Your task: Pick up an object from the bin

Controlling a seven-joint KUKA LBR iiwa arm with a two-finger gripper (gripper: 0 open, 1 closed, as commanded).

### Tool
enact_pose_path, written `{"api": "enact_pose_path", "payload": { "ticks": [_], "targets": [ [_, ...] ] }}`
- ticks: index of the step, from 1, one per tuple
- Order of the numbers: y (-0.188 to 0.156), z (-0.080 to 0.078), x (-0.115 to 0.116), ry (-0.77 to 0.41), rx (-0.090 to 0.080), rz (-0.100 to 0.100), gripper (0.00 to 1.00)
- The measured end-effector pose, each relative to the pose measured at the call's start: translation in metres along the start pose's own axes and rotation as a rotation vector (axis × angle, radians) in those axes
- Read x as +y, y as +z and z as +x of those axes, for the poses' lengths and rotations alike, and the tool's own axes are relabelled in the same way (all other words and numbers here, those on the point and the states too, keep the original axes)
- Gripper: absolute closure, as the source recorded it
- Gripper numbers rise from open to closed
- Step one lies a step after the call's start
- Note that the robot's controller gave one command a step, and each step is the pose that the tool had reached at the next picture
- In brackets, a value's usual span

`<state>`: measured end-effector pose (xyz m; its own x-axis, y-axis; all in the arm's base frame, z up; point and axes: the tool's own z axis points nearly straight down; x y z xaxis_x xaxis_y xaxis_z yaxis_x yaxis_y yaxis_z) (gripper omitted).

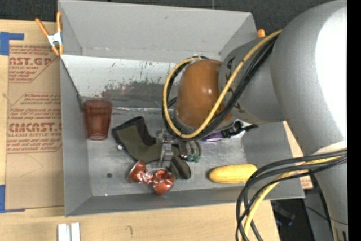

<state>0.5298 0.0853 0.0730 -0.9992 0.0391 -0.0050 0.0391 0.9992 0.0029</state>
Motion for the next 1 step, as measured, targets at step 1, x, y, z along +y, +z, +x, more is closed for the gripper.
{"api": "enact_pose_path", "payload": {
  "ticks": [1],
  "targets": [
    [-0.2031,0.0087,-0.0245,-0.01,-0.001,0.002,1.0]
  ]
}}
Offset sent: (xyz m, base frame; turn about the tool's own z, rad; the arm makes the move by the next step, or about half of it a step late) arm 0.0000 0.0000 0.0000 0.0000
